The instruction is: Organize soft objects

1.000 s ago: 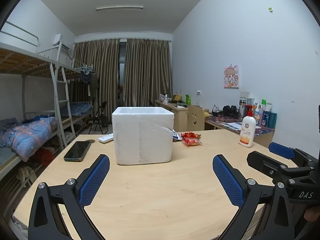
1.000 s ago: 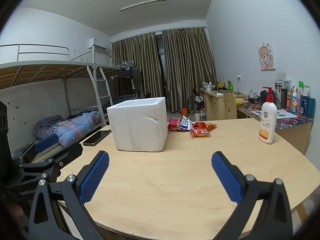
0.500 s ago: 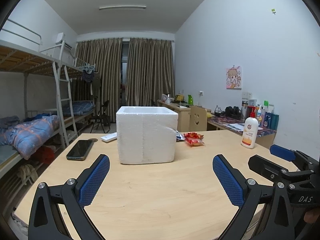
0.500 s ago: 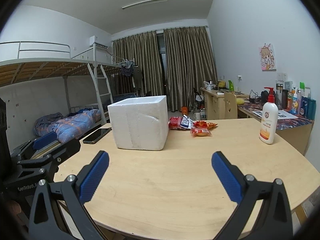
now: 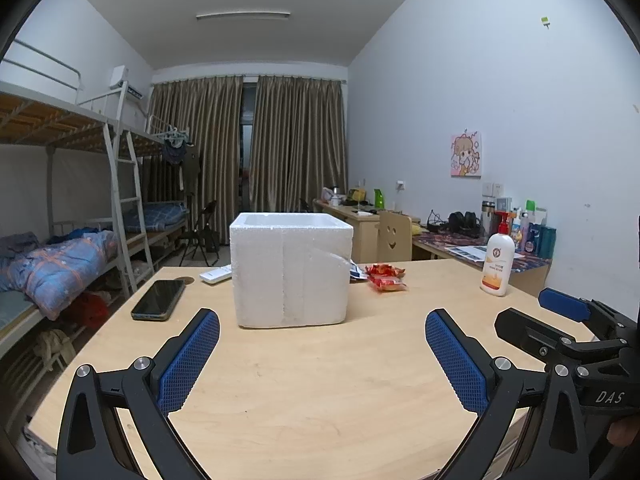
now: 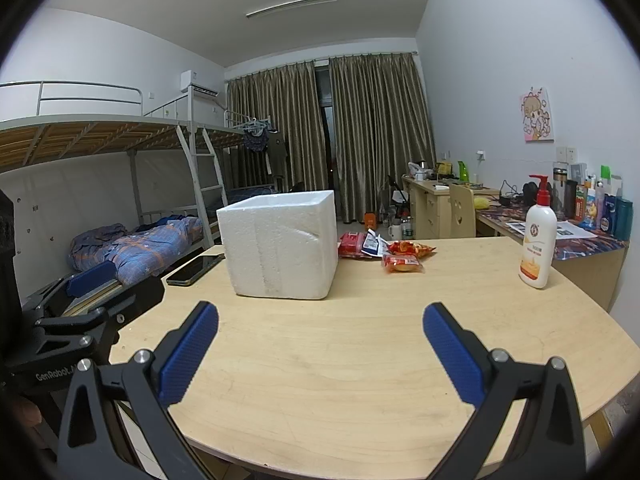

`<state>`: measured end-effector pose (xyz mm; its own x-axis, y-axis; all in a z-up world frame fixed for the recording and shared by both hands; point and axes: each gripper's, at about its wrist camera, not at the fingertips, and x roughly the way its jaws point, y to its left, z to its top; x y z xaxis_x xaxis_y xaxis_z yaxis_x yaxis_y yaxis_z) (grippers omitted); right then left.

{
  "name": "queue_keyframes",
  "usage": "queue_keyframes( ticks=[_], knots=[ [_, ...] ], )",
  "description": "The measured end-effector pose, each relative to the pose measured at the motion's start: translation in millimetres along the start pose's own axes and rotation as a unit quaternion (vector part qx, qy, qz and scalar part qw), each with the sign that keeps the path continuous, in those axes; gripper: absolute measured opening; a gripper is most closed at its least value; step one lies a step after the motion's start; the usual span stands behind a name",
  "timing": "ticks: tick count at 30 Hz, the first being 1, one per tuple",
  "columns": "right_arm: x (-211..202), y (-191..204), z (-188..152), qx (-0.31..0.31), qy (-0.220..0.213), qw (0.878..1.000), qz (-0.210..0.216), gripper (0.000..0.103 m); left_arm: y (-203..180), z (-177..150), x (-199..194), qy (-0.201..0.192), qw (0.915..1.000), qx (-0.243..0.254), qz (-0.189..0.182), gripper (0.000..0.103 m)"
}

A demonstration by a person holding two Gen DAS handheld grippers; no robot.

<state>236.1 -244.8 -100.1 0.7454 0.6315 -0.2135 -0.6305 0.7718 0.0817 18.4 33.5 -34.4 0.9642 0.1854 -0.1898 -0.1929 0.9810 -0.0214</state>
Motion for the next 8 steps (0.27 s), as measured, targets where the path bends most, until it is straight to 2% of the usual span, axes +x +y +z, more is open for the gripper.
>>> queue_keyframes(
  ticks=[8],
  knots=[
    [1.0,0.8,0.4,0.001,0.002,1.0,0.0,0.103,-1.1,-1.5,-0.7,0.0,1.0,0.004,-0.001,0.103]
  ],
)
